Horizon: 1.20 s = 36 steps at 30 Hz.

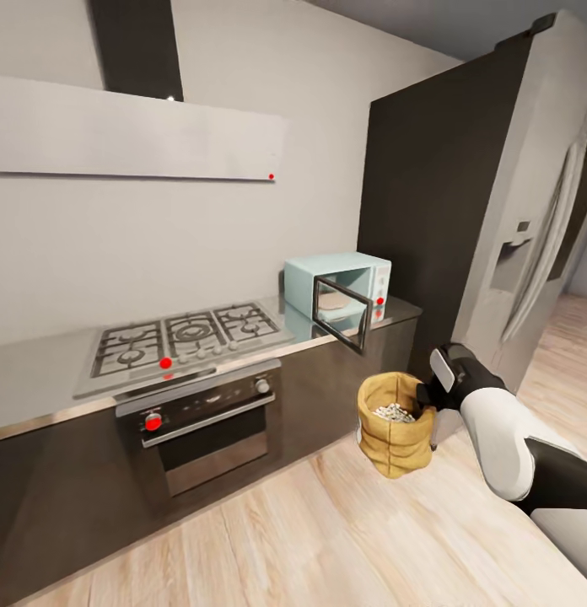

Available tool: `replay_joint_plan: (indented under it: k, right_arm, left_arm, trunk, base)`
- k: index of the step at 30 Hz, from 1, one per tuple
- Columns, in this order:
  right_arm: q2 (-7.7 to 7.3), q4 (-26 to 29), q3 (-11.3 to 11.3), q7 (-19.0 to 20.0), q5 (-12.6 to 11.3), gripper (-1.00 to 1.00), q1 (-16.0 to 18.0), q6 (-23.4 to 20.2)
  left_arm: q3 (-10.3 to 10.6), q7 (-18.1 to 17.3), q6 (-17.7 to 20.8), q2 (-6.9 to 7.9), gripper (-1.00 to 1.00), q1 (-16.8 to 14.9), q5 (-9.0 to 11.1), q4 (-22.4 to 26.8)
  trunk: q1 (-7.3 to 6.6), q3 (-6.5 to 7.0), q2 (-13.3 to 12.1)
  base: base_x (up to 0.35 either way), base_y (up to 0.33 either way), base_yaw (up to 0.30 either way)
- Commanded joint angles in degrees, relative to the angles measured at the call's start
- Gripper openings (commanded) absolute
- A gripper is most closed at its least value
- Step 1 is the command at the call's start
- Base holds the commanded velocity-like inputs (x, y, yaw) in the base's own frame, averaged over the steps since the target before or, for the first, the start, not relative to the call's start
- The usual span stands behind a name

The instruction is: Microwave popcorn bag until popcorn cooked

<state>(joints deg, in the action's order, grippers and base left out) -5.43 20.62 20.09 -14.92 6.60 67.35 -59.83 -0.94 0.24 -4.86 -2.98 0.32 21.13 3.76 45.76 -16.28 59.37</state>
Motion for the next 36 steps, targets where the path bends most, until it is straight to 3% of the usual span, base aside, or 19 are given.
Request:
replay_joint_plan:
  k: [1, 36]
  right_arm:
    - [0.01, 0.09, 0.47, 0.15, 0.45, -1.0, 0.06, -0.17]
    - [0.07, 0.12, 0.47, 0.06, 0.87, -1.0, 0.06, -0.17]
  left_arm:
    - [-0.11, 0.02, -0.07, -0.01, 1.0, 0.03, 0.22, 0.11]
    - [-0.11, 0.02, -0.07, -0.01, 1.0, 0.03, 0.22, 0.11]
  trunk:
    - [0.01, -0.02, 0.04]
    - [0.01, 1.32, 0.04]
  base:
    - [0.0, 0.0, -0.283]
    - [0.0, 0.0, -0.283]
